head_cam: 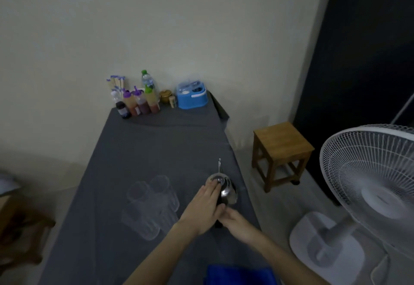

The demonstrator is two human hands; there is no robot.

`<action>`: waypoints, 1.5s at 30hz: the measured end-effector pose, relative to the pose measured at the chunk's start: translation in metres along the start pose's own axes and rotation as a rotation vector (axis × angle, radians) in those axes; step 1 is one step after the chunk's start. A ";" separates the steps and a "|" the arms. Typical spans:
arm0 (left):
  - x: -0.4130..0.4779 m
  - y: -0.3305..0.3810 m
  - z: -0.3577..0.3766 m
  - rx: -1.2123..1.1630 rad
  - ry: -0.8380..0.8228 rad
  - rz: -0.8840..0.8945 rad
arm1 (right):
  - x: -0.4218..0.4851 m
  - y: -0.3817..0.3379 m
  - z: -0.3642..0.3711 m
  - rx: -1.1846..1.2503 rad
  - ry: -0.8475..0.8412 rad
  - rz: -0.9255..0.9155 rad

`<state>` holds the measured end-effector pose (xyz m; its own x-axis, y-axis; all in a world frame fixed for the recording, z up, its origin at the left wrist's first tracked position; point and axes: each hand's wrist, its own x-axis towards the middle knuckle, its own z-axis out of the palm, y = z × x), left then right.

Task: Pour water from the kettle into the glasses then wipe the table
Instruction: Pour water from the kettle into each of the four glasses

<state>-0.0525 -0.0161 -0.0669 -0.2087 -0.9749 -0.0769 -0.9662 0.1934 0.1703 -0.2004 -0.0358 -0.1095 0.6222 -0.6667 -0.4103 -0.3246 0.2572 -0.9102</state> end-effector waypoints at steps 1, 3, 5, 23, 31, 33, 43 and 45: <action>0.001 0.001 0.001 -0.016 -0.002 -0.012 | -0.001 -0.002 0.001 0.026 -0.006 0.019; 0.004 0.002 0.003 -0.020 -0.002 -0.021 | -0.002 -0.003 0.002 0.020 -0.014 0.024; 0.006 0.002 0.005 -0.019 0.015 -0.018 | -0.005 -0.006 -0.002 -0.043 0.015 0.019; 0.034 0.035 0.034 0.130 0.174 0.185 | -0.018 0.007 -0.060 0.229 0.616 0.057; 0.031 0.034 0.030 0.158 0.148 0.133 | -0.012 0.003 -0.044 0.561 0.708 0.038; 0.030 0.035 0.028 0.170 0.134 0.116 | -0.012 0.001 -0.043 0.539 0.701 0.017; 0.006 0.024 0.004 0.046 0.225 0.092 | -0.026 -0.026 -0.025 0.390 0.610 -0.173; -0.006 0.019 -0.003 -0.016 0.229 0.102 | -0.032 -0.038 -0.020 0.360 0.583 -0.199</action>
<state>-0.0692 -0.0072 -0.0606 -0.2630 -0.9504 0.1659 -0.9391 0.2916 0.1818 -0.2221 -0.0377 -0.0608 0.1306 -0.9647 -0.2286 0.0733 0.2394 -0.9682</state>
